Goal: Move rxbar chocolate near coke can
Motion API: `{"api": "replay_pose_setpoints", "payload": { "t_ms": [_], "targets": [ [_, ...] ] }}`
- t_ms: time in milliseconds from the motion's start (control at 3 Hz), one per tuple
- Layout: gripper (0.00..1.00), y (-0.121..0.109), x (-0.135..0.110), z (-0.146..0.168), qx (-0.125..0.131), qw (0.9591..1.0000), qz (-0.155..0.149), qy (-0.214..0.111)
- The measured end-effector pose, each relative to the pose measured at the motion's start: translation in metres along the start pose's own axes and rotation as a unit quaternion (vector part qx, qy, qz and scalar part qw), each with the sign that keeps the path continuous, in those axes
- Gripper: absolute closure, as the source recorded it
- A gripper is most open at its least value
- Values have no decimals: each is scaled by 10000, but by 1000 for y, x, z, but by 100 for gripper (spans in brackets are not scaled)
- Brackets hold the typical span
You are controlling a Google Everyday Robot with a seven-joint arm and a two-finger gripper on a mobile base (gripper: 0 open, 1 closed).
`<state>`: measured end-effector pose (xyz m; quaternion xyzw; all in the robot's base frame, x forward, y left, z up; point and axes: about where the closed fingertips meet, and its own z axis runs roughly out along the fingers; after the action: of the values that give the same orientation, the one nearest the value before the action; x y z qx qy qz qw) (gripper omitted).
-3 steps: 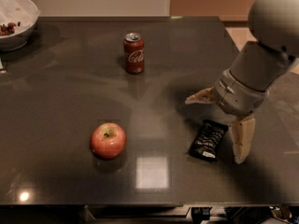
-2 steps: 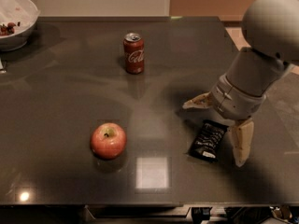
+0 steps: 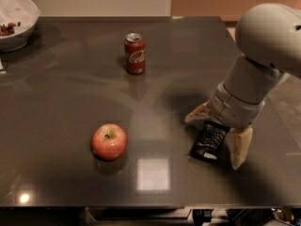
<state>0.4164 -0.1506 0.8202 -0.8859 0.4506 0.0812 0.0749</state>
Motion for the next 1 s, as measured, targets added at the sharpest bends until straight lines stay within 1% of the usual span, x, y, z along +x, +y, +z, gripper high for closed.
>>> {"api": "replay_pose_setpoints", "payload": {
  "t_ms": [333,1000],
  "targets": [
    [39,3,2,2,-62,9999,-67,62],
    [87,2,0,-7,-68,9999,-73,66]
  ]
}}
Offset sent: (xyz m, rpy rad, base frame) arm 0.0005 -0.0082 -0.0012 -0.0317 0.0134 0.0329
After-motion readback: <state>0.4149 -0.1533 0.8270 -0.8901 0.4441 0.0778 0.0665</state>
